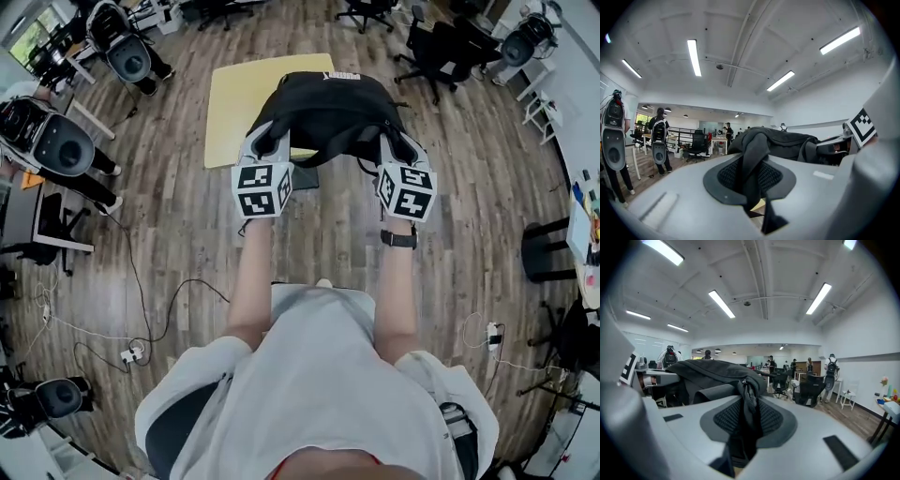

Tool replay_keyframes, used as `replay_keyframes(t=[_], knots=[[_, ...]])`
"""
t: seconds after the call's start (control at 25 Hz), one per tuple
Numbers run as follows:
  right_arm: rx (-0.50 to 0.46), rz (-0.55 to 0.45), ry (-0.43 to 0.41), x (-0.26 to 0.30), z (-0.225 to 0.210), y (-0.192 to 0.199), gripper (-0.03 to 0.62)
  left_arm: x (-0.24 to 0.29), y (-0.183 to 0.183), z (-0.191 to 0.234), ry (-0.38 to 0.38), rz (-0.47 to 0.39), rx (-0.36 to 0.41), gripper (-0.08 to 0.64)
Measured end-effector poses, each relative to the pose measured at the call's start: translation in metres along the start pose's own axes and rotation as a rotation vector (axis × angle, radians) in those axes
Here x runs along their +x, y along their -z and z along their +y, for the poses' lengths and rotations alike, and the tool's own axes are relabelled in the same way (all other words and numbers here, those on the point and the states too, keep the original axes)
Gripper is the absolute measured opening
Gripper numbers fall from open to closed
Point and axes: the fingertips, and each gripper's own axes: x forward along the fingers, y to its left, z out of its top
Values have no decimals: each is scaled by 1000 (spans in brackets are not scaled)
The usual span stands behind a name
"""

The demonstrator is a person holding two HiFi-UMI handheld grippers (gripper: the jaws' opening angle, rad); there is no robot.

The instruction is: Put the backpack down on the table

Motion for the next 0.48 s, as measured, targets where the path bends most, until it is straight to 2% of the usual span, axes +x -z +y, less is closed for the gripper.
replay_keyframes(t=[0.16, 0.48], knots=[[-27, 6, -66, 24, 10, 0, 94, 1, 5, 15, -75, 8, -9, 58], [2, -25, -164, 52, 33, -9, 94, -11, -5, 40, -167, 5, 35, 58]])
